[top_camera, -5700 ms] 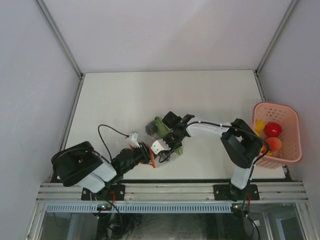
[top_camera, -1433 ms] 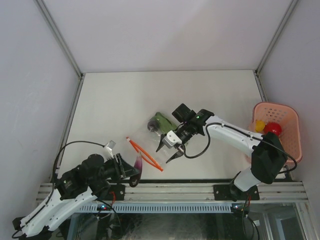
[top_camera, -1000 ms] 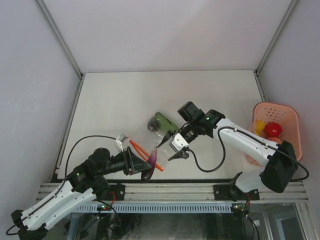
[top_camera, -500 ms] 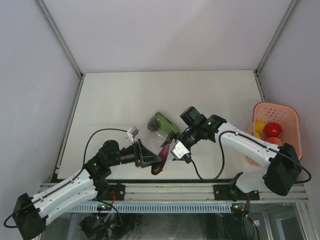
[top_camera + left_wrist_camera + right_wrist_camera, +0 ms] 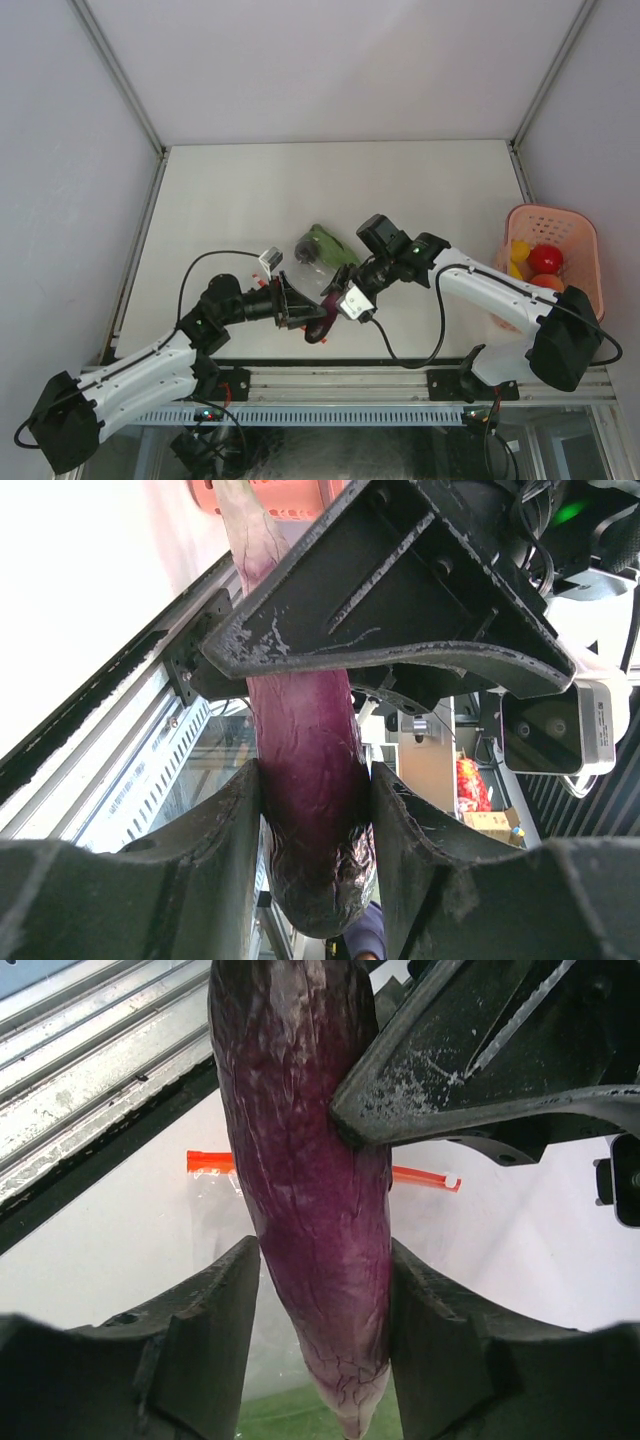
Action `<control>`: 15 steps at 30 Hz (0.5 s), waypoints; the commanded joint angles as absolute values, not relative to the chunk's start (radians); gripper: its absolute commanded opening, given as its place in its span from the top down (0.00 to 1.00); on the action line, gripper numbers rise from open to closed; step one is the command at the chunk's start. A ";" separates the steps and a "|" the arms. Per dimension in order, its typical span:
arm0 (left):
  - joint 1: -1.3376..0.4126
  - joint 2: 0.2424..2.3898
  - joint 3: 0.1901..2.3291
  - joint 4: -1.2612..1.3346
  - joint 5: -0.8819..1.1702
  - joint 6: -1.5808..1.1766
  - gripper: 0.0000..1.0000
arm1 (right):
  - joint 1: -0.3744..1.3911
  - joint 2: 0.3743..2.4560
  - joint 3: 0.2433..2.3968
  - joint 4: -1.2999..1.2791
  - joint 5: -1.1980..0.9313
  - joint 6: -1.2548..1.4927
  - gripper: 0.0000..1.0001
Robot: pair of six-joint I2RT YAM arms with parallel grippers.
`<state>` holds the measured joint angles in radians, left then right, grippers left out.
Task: Open the zip-top bag and remove the fake food
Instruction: Place the fake vegetable in the bin.
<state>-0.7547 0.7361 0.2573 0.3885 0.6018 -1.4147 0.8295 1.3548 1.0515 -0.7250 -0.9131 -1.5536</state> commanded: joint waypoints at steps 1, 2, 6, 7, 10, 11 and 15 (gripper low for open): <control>-0.721 0.750 0.231 0.481 0.637 -1.420 0.87 | 0.845 1.327 1.053 -0.708 -0.921 -1.533 0.53; -0.716 0.754 0.229 0.482 0.641 -1.419 0.87 | 0.845 1.327 1.054 -0.706 -0.923 -1.530 0.55; -0.701 0.761 0.226 0.483 0.650 -1.409 0.87 | 0.847 1.329 1.055 -0.704 -0.928 -1.521 0.67; -0.698 0.763 0.223 0.487 0.651 -1.407 0.87 | 0.847 1.330 1.056 -0.703 -0.927 -1.518 0.70; -0.690 0.771 0.217 0.505 0.657 -1.408 0.86 | 0.847 1.333 1.055 -0.693 -0.926 -1.501 0.83; -0.688 0.773 0.215 0.508 0.661 -1.409 0.85 | 0.847 1.333 1.056 -0.688 -0.927 -1.493 0.84; -0.680 0.767 0.210 0.514 0.666 -1.407 0.72 | 0.845 1.337 1.062 -0.690 -0.936 -1.480 0.95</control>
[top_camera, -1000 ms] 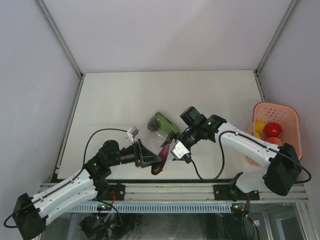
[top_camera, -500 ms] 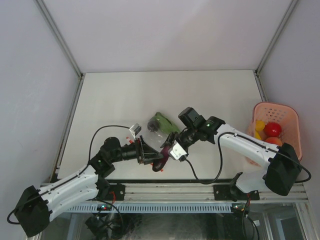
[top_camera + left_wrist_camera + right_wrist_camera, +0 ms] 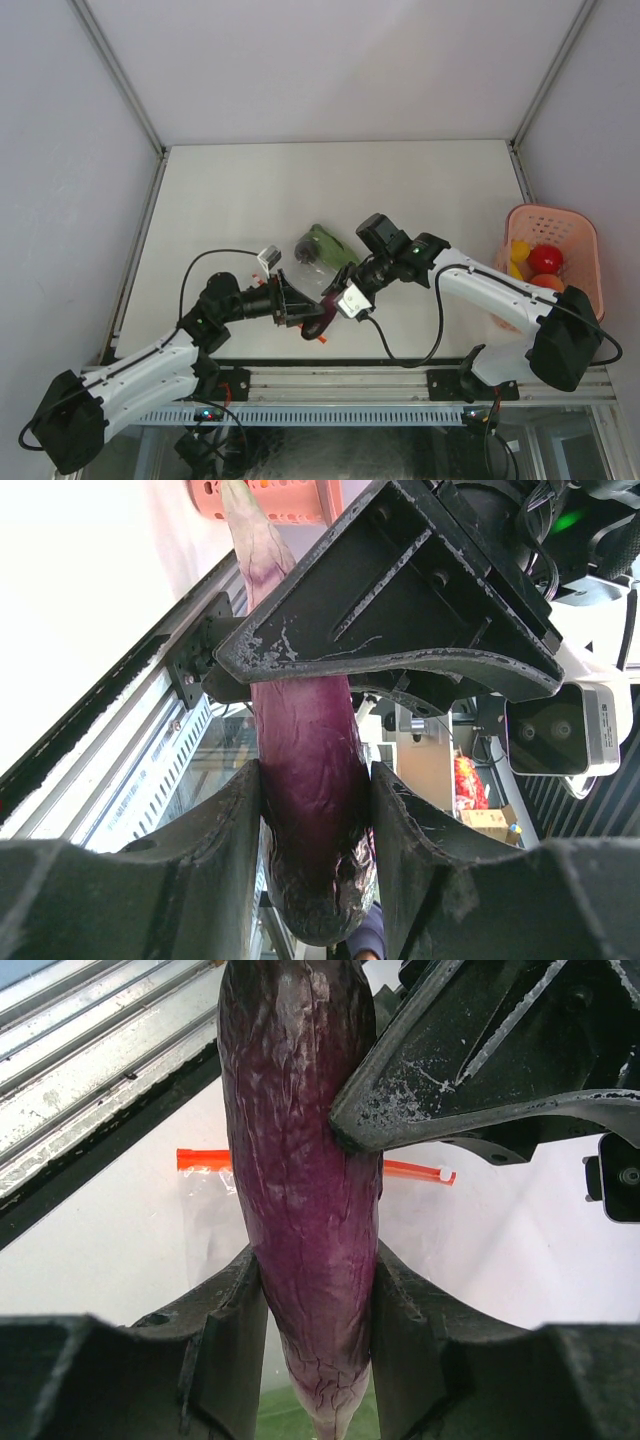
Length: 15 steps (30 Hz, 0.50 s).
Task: Open the zip-top bag and remove the fake food
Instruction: Place the fake vegetable in the bin.
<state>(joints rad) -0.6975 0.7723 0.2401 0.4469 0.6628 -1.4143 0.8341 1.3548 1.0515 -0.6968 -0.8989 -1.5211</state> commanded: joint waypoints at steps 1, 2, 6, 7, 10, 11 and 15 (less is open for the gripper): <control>-0.678 0.764 0.208 0.518 0.667 -1.406 0.64 | 0.844 1.338 1.063 -0.692 -0.938 -1.480 0.97; -0.677 0.759 0.208 0.521 0.668 -1.404 0.57 | 0.843 1.338 1.064 -0.693 -0.941 -1.479 0.98; -0.671 0.734 0.206 0.511 0.663 -1.384 0.29 | 0.836 1.339 1.072 -0.708 -0.962 -1.480 1.00; -0.669 0.727 0.205 0.502 0.660 -1.375 0.23 | 0.835 1.339 1.074 -0.713 -0.969 -1.479 1.00; -0.656 0.701 0.206 0.475 0.654 -1.335 0.13 | 0.829 1.339 1.080 -0.723 -0.982 -1.477 1.00; -0.646 0.692 0.209 0.462 0.655 -1.315 0.11 | 0.826 1.339 1.081 -0.725 -0.985 -1.476 1.00; -0.600 0.649 0.243 0.328 0.655 -1.191 0.04 | 0.809 1.337 1.086 -0.734 -1.001 -1.471 1.00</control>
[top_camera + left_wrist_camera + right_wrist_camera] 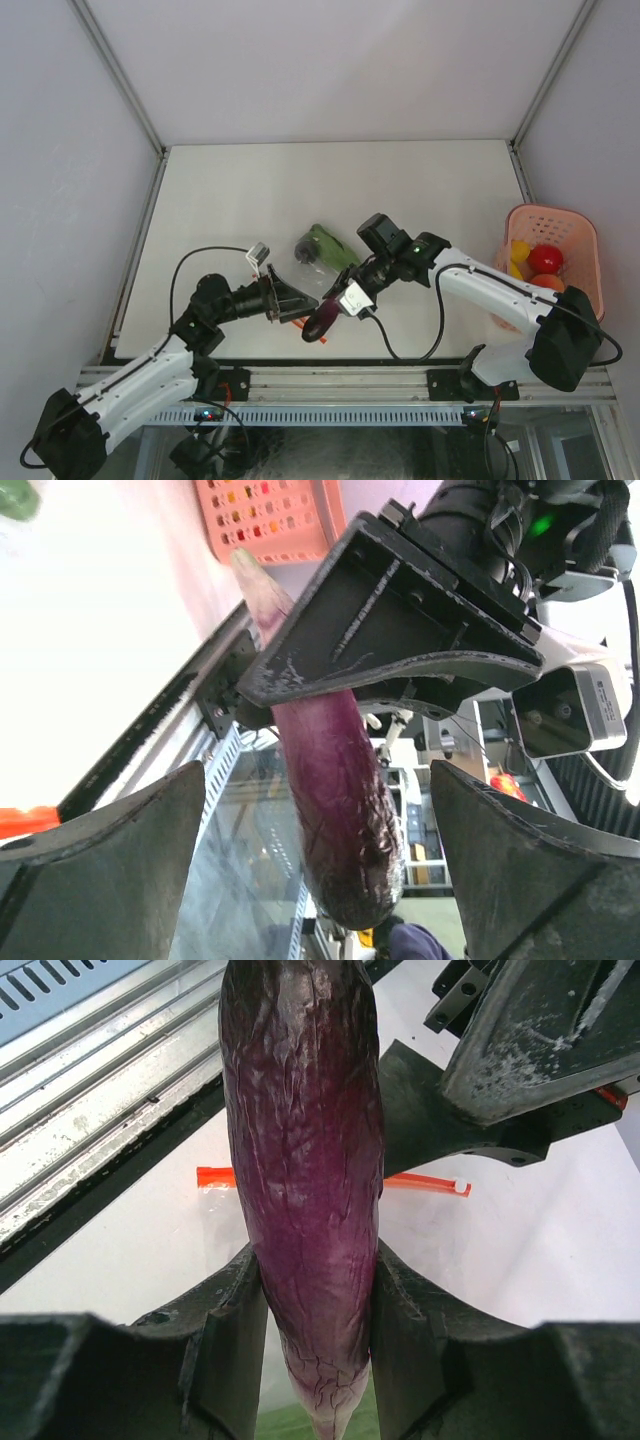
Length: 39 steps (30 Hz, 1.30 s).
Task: Open the zip-top bag and remove the fake food
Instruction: Place the fake vegetable in the bin.
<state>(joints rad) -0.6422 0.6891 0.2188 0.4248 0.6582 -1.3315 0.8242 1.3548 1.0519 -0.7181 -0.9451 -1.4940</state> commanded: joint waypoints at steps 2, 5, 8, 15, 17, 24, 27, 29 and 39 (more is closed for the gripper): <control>-0.573 0.629 0.275 0.233 0.653 -1.098 0.00 | 0.798 1.332 1.089 -0.741 -1.012 -1.471 1.00; -0.517 0.611 0.334 0.088 0.664 -0.940 0.00 | 0.780 1.323 1.094 -0.756 -1.032 -1.472 1.00; -0.430 0.608 0.412 -0.050 0.656 -0.782 0.00 | 0.757 1.312 1.095 -0.764 -1.059 -1.471 1.00; -0.272 0.683 0.619 -0.238 0.558 -0.460 0.00 | 0.705 1.292 1.097 -0.769 -1.086 -1.450 1.00; -0.246 0.725 0.674 -0.268 0.534 -0.408 0.00 | 0.681 1.283 1.097 -0.769 -1.103 -1.436 1.00; -0.173 0.817 0.761 -0.282 0.415 -0.303 0.00 | 0.580 1.245 1.097 -0.742 -1.161 -1.341 1.00; -0.134 0.816 0.771 -0.328 0.347 -0.280 0.00 | 0.530 1.225 1.097 -0.711 -1.175 -1.269 1.00; -0.124 0.795 0.773 -0.377 0.267 -0.254 0.00 | 0.490 1.209 1.097 -0.686 -1.180 -1.219 1.00; -0.122 0.687 0.727 -0.382 0.219 -0.232 0.00 | 0.224 1.088 1.097 -0.547 -1.175 -0.889 1.00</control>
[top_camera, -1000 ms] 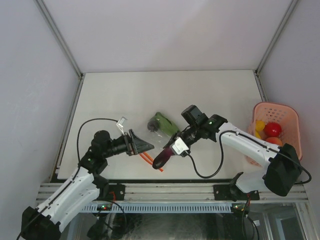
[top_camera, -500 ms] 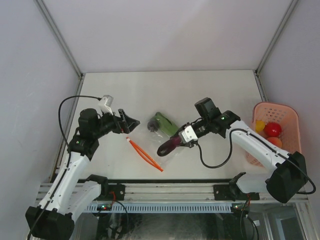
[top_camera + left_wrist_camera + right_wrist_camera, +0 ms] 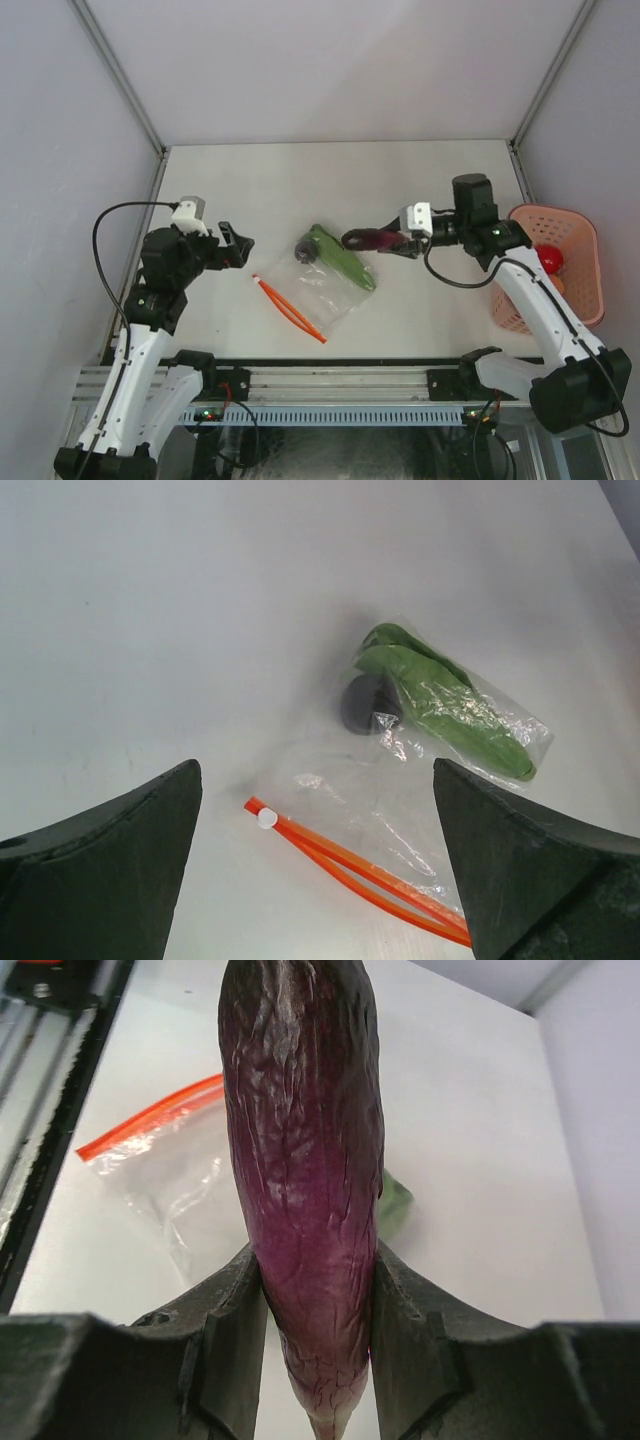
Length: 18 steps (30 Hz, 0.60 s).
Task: Open the zip-top bag and remove the fake food
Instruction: Place the fake vegetable in the bin.
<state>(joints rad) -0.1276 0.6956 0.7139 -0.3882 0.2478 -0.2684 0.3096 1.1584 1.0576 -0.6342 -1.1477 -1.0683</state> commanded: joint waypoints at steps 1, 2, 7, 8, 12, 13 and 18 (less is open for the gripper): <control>-0.123 0.684 0.728 -0.384 0.221 -0.232 0.00 | 0.185 1.075 1.098 -0.540 -1.159 -0.866 1.00; -0.122 0.681 0.727 -0.386 0.222 -0.231 0.00 | 0.155 1.063 1.097 -0.528 -1.150 -0.834 1.00; -0.122 0.660 0.723 -0.386 0.215 -0.232 0.00 | -0.020 1.011 1.097 -0.469 -1.170 -0.694 1.00; -0.123 0.658 0.723 -0.387 0.216 -0.233 0.00 | -0.056 1.000 1.098 -0.457 -1.172 -0.668 1.00; -0.122 0.659 0.721 -0.385 0.225 -0.236 0.00 | -0.181 0.958 1.097 -0.425 -1.172 -0.576 1.00; -0.121 0.660 0.720 -0.385 0.224 -0.236 0.00 | -0.212 0.947 1.096 -0.419 -1.167 -0.557 1.00; -0.122 0.638 0.718 -0.379 0.234 -0.236 0.00 | -0.358 0.907 1.097 -0.426 -1.136 -0.485 1.00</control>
<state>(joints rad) -0.1276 0.6666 0.7139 -0.4068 0.2298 -0.2577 -0.2722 0.9424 1.0576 -0.4671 -1.1458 -0.5964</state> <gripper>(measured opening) 0.997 0.382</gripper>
